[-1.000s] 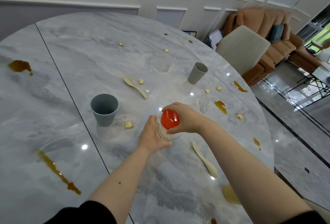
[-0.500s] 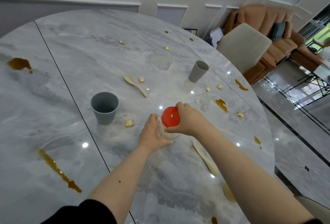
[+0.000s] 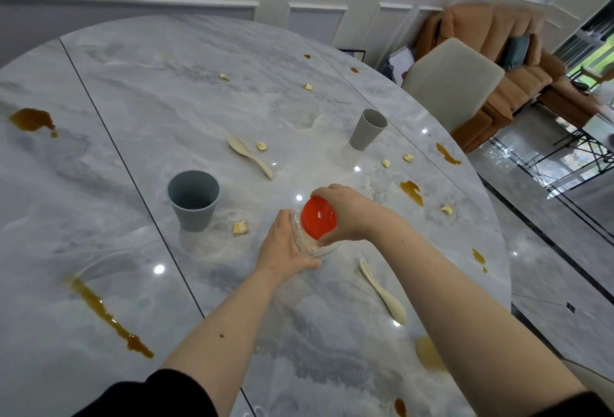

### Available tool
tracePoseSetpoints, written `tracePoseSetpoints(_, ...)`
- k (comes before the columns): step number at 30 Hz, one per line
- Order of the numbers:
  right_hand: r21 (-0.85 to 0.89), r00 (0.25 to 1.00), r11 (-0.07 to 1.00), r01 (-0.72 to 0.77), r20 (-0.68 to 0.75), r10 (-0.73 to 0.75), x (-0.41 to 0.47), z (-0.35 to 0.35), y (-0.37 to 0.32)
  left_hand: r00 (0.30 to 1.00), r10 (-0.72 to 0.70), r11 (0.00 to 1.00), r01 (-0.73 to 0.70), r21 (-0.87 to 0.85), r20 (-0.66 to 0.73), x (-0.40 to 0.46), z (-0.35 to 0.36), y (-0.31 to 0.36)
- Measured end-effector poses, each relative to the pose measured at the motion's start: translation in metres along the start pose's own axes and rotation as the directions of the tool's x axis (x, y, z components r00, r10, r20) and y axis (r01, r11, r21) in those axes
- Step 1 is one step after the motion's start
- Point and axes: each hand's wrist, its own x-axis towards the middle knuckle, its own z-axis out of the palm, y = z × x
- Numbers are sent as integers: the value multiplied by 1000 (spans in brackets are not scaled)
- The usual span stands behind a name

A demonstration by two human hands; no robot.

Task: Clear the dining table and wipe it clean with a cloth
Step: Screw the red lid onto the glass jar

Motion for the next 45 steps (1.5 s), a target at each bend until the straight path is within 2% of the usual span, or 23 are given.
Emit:
tracePoseSetpoints(6, 2, 997, 998, -70, -33, 70, 0, 4, -4, 1000, -1, 1000, 1, -7, -6, 0, 0, 0)
tracePoseSetpoints(10, 115, 984, 983, -142, -89, 152, -3, 16, -6, 1000, -1, 1000, 1, -8, 0, 0, 1, -1)
tracePoseSetpoints(17, 86, 969, 972, -218, -102, 226, 0, 20, -10, 1000, -6, 1000, 6, 9, 10, 1, 1, -3)
tracePoseSetpoints(21, 41, 967, 987, -157, -195, 162, -5, 31, -6, 1000, 7, 999, -7, 32, 9, 1, 1, -2)
tracePoseSetpoints(24, -87, 959, 993, -78, -278, 51, -8, 42, 4, 1000, -4, 999, 4, 53, 10, 3, 2, -3)
tracePoseSetpoints(26, -125, 948, 988, -88, -315, 45, -6, 47, 7, 1000, -3, 998, 3, 64, 8, 3, 2, -3)
tracePoseSetpoints(33, -50, 918, 970, -236, -338, 206, -3, 57, 1, 1000, 0, 992, 3, 127, -23, 4, 5, 0)
tracePoseSetpoints(45, 108, 844, 919, -378, -369, 390, 0, 66, -15, 1000, 17, 997, -15, 77, -19, 3, 5, -4)
